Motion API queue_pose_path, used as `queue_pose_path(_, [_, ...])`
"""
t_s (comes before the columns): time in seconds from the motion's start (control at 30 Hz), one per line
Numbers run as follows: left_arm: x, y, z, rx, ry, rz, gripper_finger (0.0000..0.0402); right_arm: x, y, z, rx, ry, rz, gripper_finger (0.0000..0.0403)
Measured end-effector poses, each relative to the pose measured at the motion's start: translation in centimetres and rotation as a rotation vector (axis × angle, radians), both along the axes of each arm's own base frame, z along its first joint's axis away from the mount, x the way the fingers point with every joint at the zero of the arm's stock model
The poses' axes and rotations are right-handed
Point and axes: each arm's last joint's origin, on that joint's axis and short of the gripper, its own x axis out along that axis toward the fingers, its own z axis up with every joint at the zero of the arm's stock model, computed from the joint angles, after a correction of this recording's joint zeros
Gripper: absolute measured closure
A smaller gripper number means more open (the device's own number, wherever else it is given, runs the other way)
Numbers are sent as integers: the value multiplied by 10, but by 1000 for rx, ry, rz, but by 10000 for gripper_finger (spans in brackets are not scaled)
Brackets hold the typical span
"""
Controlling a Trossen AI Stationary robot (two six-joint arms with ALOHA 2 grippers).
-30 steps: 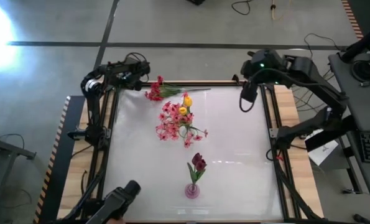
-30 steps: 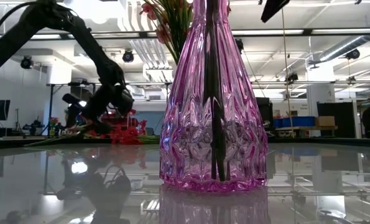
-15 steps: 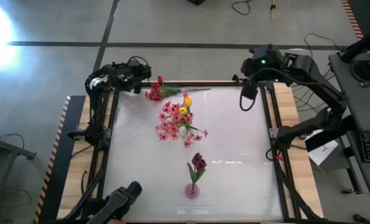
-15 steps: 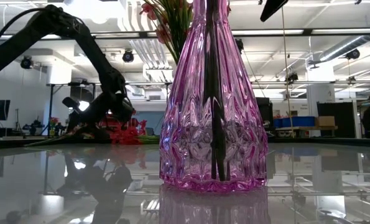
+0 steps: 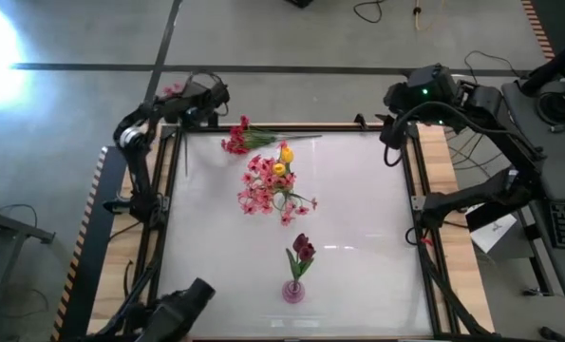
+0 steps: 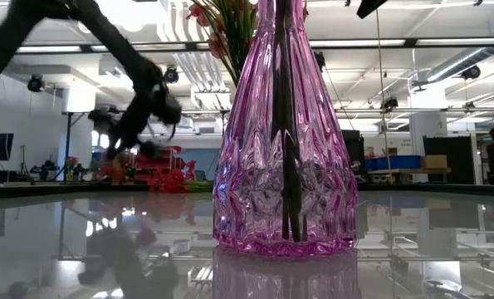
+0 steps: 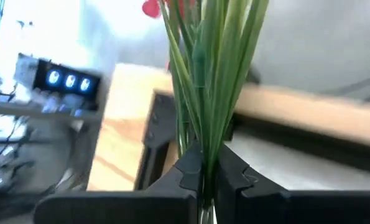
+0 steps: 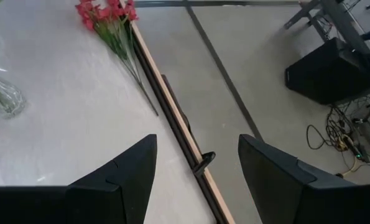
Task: Sort flowers into vase by color
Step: Put the left red flower into the purple vase
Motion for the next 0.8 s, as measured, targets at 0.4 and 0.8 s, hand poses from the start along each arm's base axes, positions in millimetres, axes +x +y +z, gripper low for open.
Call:
queue_pose_path(0.4, [14,-91,150,441,-249,-393,401,11,-4,-2,41,-41,2,183])
queue_pose_path(0.8, [-28,-235,259,779,-787,-1064,402,29,13,6,151,-253,118,183])
